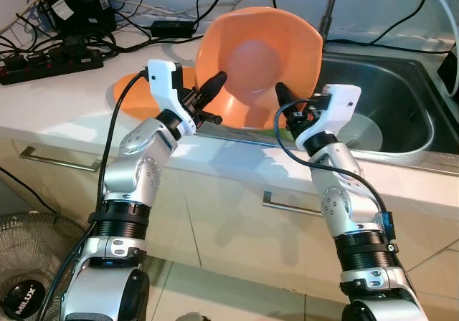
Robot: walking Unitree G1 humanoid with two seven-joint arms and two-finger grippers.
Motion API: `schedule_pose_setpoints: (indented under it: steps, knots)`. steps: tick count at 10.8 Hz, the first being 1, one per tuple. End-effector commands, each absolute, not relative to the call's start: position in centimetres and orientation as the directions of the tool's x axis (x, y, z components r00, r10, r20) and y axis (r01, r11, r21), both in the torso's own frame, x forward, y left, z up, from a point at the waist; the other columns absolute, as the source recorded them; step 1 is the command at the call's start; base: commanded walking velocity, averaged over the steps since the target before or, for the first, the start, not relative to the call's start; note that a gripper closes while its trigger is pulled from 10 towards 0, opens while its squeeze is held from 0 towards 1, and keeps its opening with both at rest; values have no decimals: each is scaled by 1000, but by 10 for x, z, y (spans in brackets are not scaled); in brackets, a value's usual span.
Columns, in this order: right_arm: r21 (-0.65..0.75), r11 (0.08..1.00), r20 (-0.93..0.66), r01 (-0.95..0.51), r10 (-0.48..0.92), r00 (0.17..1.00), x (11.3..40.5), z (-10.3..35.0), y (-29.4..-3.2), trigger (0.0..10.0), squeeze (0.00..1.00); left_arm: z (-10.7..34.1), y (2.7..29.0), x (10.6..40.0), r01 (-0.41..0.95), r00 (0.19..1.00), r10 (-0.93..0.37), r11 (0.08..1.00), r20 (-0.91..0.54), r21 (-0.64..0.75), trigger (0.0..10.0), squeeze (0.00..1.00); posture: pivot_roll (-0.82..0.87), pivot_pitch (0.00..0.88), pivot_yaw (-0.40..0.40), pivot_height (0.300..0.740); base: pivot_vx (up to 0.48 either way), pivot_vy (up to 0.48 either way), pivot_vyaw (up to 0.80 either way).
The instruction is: Kitchen organization
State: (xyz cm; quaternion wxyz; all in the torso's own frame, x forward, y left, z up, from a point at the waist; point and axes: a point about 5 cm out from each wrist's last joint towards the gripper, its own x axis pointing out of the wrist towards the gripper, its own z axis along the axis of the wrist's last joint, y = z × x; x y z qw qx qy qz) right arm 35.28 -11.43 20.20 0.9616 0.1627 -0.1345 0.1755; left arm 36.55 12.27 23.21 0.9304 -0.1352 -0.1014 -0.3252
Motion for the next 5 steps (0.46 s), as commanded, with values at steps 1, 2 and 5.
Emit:
schedule_pose_setpoints:
  steps: [1,2,5]
  knots:
    - [303,879,314,-368,272,909,352,201,-121,0,0,249,126,364,660,736,-585,731,340,-170,10000,0,137,36,38,740,0,0,0]
    - [324,868,318,-377,275,907,352,201,-125,0,0,249,129,365,658,738,-584,732,338,-174,10000,0,137,37,38,740,0,0,0]
    - [387,836,334,-389,267,904,351,199,-136,0,0,248,130,366,654,743,-580,735,333,-181,10000,0,136,39,40,740,0,0,0]
